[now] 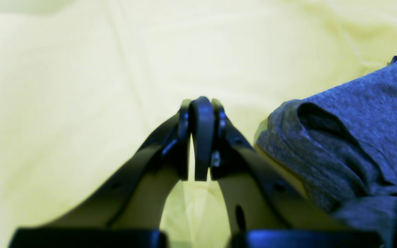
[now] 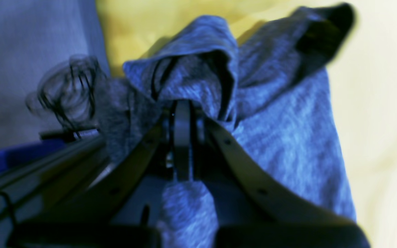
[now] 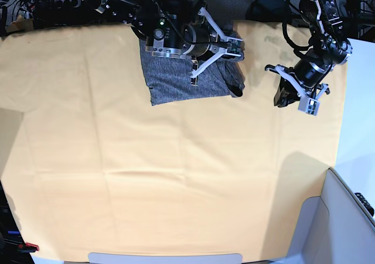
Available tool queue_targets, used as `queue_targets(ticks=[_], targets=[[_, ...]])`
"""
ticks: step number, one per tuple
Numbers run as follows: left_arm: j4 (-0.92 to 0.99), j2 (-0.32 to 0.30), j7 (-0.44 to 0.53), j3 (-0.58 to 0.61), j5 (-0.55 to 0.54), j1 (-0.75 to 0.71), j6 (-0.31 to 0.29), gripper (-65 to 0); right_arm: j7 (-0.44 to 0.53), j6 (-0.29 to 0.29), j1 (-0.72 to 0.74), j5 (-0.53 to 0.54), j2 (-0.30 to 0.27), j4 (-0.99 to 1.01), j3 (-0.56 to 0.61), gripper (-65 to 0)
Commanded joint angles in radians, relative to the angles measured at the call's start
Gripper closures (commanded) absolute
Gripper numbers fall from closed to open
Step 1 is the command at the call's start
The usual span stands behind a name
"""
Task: Fold the T-shirt properly
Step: 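Pat down the top of the folded bundle with the right gripper, then withdraw the right gripper from the bundle and move it beside the shirt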
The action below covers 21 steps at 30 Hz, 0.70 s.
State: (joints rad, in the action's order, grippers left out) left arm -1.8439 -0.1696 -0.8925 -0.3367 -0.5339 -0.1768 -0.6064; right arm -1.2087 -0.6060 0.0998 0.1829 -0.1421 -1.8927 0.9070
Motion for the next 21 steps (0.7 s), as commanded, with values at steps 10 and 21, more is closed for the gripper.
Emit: queue_targets(ticks=[10,21], targets=[[-0.015,-0.011,0.022,-0.005,-0.016,0.006,-0.002,-0.2,0.016,-0.002,0.077,0.005,0.063,-0.021,0.088,0.0],[-0.015,-0.011,0.022,-0.005,-0.016,0.003,-0.002,-0.3,0.060,0.073,0.076,0.010,0.094,-0.147,-0.111,0.0]])
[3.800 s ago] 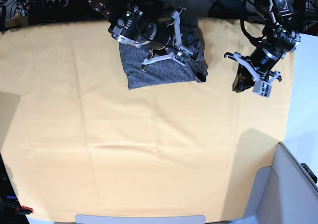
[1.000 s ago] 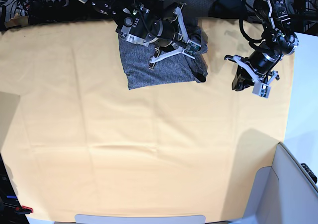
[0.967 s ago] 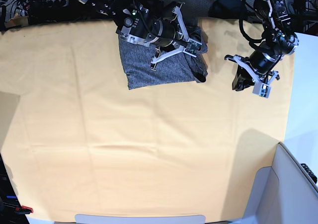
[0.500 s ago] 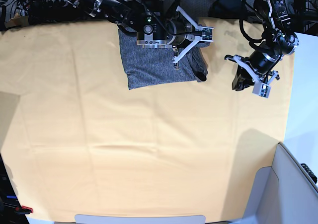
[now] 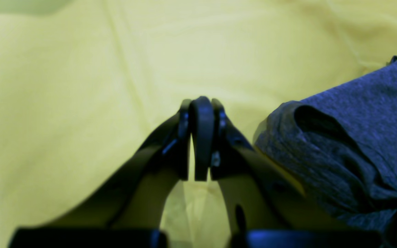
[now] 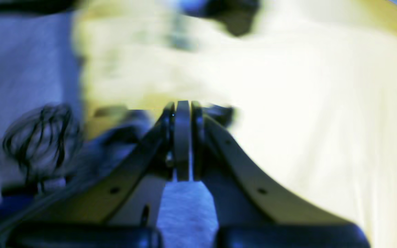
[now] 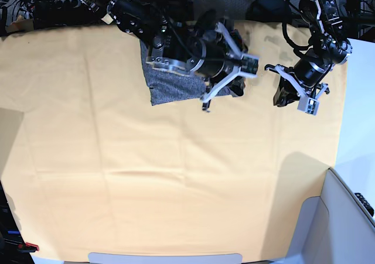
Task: Fold the T-shirt properly
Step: 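Withdraw the right gripper from the bundle and move it beside the shirt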
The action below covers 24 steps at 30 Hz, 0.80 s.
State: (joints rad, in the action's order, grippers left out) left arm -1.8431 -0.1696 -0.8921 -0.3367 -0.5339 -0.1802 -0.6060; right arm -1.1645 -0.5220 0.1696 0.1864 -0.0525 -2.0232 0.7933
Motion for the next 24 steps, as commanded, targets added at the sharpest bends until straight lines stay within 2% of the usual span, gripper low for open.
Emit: queue_targets(ticks=[1,4,6,11,15,20,22,24], targets=[[-0.016,-0.011,0.017,-0.005,-0.016,0.005,-0.002,-0.4,0.044,0.036,-0.009,0.006,-0.002,-0.017,-0.035,0.0],[-0.016,-0.014,0.011,-0.005,-0.016,0.003,-0.002,-0.5,0.079,0.161,-0.040,0.035,-0.020,-0.012,-0.156,0.0],[-0.016,-0.038,0.009,0.003,-0.016,0.001,-0.002,-1.1,0.084,0.227,-0.052,0.129,-0.050,-0.009,-0.259,-0.7],[-0.016,-0.074,0.008,-0.002,-0.016,-0.037,-0.002,-11.0,0.113,0.322,-0.084,0.419,-0.128,0.022,-0.524,-15.0],[-0.016,-0.086,0.008,-0.003,-0.016,-0.071,-0.002,-17.8,0.149,0.331,-0.104,0.589,-0.198,0.095,-0.650,-23.6],[-0.016,-0.110,0.008,0.001,-0.016,-0.120,-0.002,-19.4,0.149,0.331,-0.104,0.770,-0.251,0.252,-0.700,-33.2],[-0.017,-0.114,0.008,-0.002,-0.016,-0.135,-0.002,-19.5,0.148,0.302,-0.104,0.807,-0.258,0.305,-0.700,-35.3],[-0.017,-0.115,0.008,-0.003,-0.016,-0.150,-0.002,-19.5,0.148,0.231,-0.103,0.832,-0.266,0.364,-0.700,-36.2]])
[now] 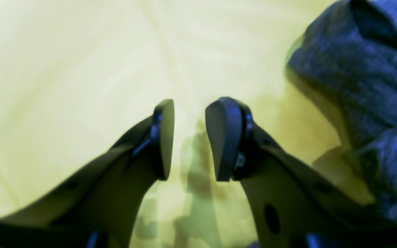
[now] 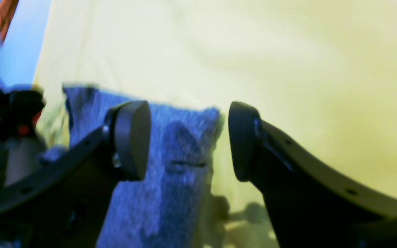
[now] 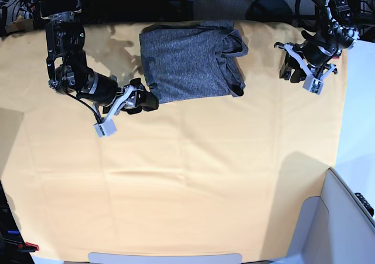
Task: Fold the T-shirt properly
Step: 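Withdraw the right gripper from the bundle and move it beside the shirt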
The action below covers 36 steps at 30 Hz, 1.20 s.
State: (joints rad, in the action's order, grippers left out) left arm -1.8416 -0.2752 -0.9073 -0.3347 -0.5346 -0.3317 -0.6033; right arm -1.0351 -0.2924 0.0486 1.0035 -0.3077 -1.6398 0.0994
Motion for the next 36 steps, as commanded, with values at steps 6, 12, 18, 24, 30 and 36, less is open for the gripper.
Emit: queue_targets(ticks=[6,12,18,24,30,36], targets=[[-0.019,-0.006,-0.077,0.003,-0.020,-0.025,-0.011,-20.4,0.019,-0.193,0.024,0.035,-0.002,0.151,-0.008,-36.2],[-0.020,-0.008,-0.085,0.003,-0.020,-0.025,-0.011,-25.4,0.017,-0.264,0.026,0.087,0.035,0.214,-0.007,-36.1],[-0.020,-0.006,-0.086,0.004,-0.020,-0.025,-0.011,-25.5,0.017,-0.284,0.035,0.180,0.063,0.215,-0.007,-36.1],[-0.020,-0.008,-0.086,0.004,-0.020,-0.025,-0.011,-25.5,0.017,-0.284,0.047,0.314,0.057,0.215,-0.007,-36.1],[-0.019,-0.008,-0.088,0.004,-0.020,-0.025,-0.011,-25.5,0.017,-0.284,0.044,0.332,0.071,0.230,-0.002,-36.1],[-0.019,-0.008,-0.088,0.004,-0.020,-0.028,-0.011,-25.5,0.017,-0.284,0.038,0.332,0.091,0.341,0.003,-36.0]])
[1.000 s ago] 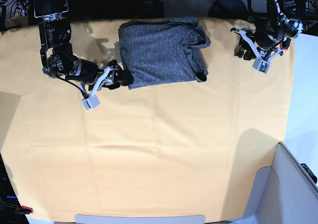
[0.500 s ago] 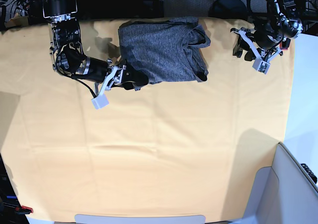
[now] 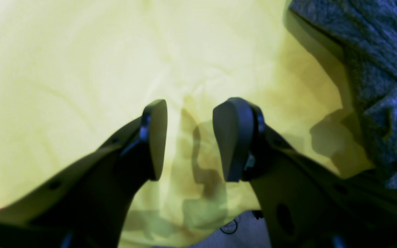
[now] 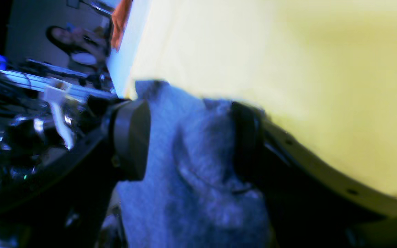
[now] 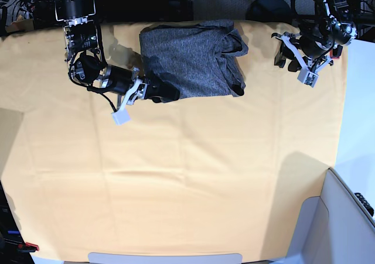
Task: Fold the T-shirt properly
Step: 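Withdraw the right gripper from the bundle and move it beside the shirt, then grasp opposite sides of the grey bundle with both grippers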
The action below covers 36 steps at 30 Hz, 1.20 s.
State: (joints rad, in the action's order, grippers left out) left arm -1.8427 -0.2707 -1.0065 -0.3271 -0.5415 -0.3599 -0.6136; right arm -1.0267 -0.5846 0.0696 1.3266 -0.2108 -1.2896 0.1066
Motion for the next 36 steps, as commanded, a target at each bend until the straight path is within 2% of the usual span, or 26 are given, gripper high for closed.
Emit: queue_targets(ticks=[1,7,10,13,15,17,20,29,36], targets=[[-0.018,-0.012,0.011,-0.004,-0.013,-0.009,-0.001,-25.5,0.009,0.008,0.017,0.009,-0.006,0.011,-0.005,-36.0],[-0.018,-0.012,0.008,0.009,-0.015,-0.044,-0.001,-25.6,0.009,0.012,0.017,0.006,-0.006,0.054,-0.005,-34.9],[-0.019,-0.014,-0.045,0.053,-0.015,-0.049,-0.012,-25.7,0.009,0.013,0.017,-0.022,-0.006,0.055,-0.005,-27.8],[-0.019,-0.011,-0.113,0.098,-0.015,-0.044,-0.085,-25.7,0.009,0.013,0.017,-0.049,-0.006,0.057,-0.009,-19.6],[-0.022,-0.008,-0.156,0.115,-0.016,-0.040,-0.085,-26.1,0.010,0.013,0.017,-0.057,-0.005,0.057,-0.008,-16.9],[-0.024,-0.008,-0.182,0.122,-0.025,-0.040,-0.085,-28.4,0.012,0.015,0.017,-0.063,-0.002,0.057,-0.006,-16.8],[-0.021,-0.014,-0.216,0.124,-0.108,-0.037,-0.085,-31.7,0.010,0.015,0.017,-0.063,0.009,0.058,-0.011,-16.8],[-0.022,-0.039,-0.390,0.110,-0.323,0.035,-0.085,-31.8,0.010,0.015,0.017,-0.065,0.014,0.058,-0.011,-16.8],[-0.019,-0.039,-0.390,0.122,-0.449,0.031,-0.085,-31.9,0.013,0.015,0.005,-0.065,0.012,0.058,-0.012,-16.8]])
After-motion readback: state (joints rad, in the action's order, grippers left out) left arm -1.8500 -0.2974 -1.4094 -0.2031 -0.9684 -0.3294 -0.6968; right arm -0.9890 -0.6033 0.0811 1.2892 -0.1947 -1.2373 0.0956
